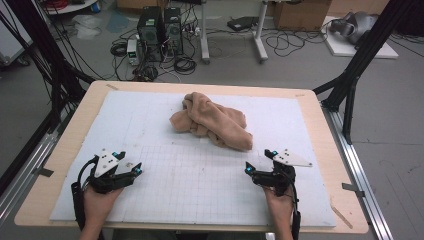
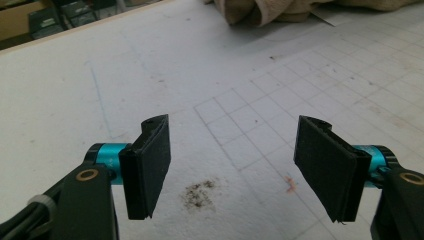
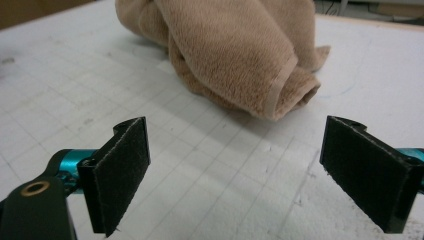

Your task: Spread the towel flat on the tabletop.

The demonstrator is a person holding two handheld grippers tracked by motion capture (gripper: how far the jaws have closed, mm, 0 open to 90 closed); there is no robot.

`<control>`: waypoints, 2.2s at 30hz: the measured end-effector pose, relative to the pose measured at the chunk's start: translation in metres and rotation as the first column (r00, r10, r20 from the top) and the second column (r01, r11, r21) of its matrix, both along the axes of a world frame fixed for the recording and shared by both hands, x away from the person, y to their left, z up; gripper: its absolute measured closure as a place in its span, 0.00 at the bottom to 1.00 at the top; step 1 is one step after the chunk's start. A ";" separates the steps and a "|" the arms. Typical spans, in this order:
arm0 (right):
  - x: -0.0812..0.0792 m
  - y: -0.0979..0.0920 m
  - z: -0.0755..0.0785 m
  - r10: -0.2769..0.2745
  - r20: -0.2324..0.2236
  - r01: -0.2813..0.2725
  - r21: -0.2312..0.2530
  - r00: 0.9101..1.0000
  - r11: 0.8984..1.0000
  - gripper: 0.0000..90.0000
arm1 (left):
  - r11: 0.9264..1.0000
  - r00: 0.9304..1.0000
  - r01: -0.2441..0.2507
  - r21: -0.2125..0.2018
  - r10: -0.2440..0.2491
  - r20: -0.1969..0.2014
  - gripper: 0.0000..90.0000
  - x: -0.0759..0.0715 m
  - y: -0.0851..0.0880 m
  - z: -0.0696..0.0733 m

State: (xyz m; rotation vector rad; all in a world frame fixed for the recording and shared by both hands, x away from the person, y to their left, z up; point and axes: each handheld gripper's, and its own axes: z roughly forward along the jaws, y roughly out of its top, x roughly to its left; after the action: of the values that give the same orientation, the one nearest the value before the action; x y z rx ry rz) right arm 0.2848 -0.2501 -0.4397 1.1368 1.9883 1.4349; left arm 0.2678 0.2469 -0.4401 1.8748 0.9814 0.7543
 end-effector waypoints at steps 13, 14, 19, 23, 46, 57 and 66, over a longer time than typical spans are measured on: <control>-0.016 -0.016 0.013 0.034 0.016 -0.033 -0.002 0.999 0.999 0.12 | 0.993 0.990 0.120 -0.013 -0.121 -0.072 0.31 -0.003 -0.007 0.014; -0.018 -0.017 0.015 0.035 0.016 -0.035 -0.004 0.999 0.999 0.12 | 0.992 0.990 0.123 -0.014 -0.124 -0.073 0.31 -0.004 -0.008 0.015; -0.026 -0.018 0.026 0.039 0.024 -0.039 -0.013 0.999 0.999 0.12 | 0.990 0.987 0.142 -0.013 -0.143 -0.069 0.31 -0.009 -0.010 0.021; -0.031 -0.018 0.032 0.044 0.031 -0.044 -0.023 0.999 0.999 0.12 | 0.989 0.986 0.149 -0.011 -0.149 -0.072 0.31 -0.011 -0.009 0.026; -0.012 -0.002 0.061 0.109 0.042 -0.106 -0.065 0.993 0.992 0.12 | 0.987 0.984 0.159 -0.018 -0.160 -0.080 0.30 -0.011 0.000 0.039; 0.033 0.010 0.087 0.125 0.040 -0.121 -0.087 0.991 0.989 0.12 | 0.987 0.984 0.160 -0.015 -0.161 -0.074 0.29 -0.008 0.000 0.043; 0.062 0.023 0.098 0.124 0.024 -0.121 -0.104 0.992 0.987 0.12 | 0.986 0.983 0.167 -0.016 -0.168 -0.076 0.30 -0.007 -0.001 0.044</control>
State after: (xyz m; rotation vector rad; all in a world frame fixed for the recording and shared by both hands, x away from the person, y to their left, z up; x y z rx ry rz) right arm 0.3471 -0.2273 -0.3417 0.9585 2.1160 1.3835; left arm 0.2612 0.2460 -0.3958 1.9627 0.8596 0.5801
